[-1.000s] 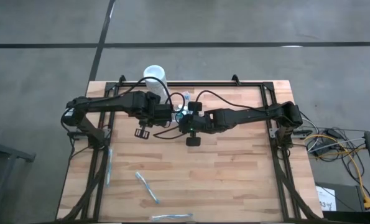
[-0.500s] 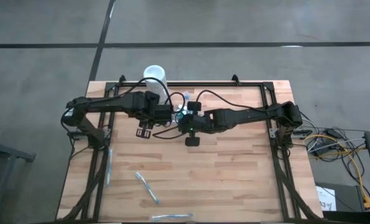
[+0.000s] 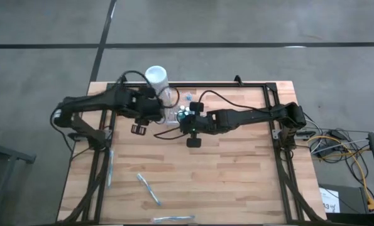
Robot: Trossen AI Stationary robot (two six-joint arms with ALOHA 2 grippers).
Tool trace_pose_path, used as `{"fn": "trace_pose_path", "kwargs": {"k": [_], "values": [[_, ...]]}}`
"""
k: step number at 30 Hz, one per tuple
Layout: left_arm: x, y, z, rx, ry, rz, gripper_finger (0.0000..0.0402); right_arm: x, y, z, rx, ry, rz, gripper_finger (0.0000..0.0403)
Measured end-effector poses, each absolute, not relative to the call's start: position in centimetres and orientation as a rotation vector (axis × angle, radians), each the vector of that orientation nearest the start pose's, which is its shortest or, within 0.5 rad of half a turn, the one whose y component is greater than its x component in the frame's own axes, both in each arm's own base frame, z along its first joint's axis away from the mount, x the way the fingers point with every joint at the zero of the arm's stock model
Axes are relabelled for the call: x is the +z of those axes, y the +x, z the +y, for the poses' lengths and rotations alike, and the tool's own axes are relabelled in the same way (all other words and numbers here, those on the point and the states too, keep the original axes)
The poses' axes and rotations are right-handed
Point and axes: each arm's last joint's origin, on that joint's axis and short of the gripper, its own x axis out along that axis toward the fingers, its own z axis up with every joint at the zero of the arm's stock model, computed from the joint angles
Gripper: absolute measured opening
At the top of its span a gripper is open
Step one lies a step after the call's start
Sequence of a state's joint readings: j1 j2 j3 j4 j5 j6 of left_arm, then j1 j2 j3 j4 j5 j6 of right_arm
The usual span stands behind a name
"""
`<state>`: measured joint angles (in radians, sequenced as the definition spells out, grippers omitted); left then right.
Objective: Pick & Place toothbrushing station
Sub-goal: Put the blue toothbrush into the right of the transparent organizer
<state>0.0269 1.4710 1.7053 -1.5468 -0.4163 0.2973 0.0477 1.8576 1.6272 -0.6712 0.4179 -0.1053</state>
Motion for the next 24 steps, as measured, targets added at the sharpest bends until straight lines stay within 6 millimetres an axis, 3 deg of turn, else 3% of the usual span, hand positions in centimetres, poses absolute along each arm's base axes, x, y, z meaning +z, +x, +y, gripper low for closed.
{"fn": "trace_pose_path", "kwargs": {"k": [7,11,18,24], "values": [[41.9,21.2,1.7,0.230,0.484,1.153,0.0181,28.7,40.5,0.8,-0.299,-0.306,0.897,0.0013],[43.5,19.3,1.7,0.300,0.385,1.026,0.0181,29.4,40.2,0.8,-0.308,-0.284,0.874,0.0013],[46.0,16.6,1.6,0.359,0.257,0.767,0.0181,32.3,38.7,0.7,-0.319,-0.262,0.791,0.0013],[48.0,15.4,1.2,0.257,0.200,0.546,0.0181,34.9,37.3,0.7,-0.326,-0.241,0.699,0.0013]]}}
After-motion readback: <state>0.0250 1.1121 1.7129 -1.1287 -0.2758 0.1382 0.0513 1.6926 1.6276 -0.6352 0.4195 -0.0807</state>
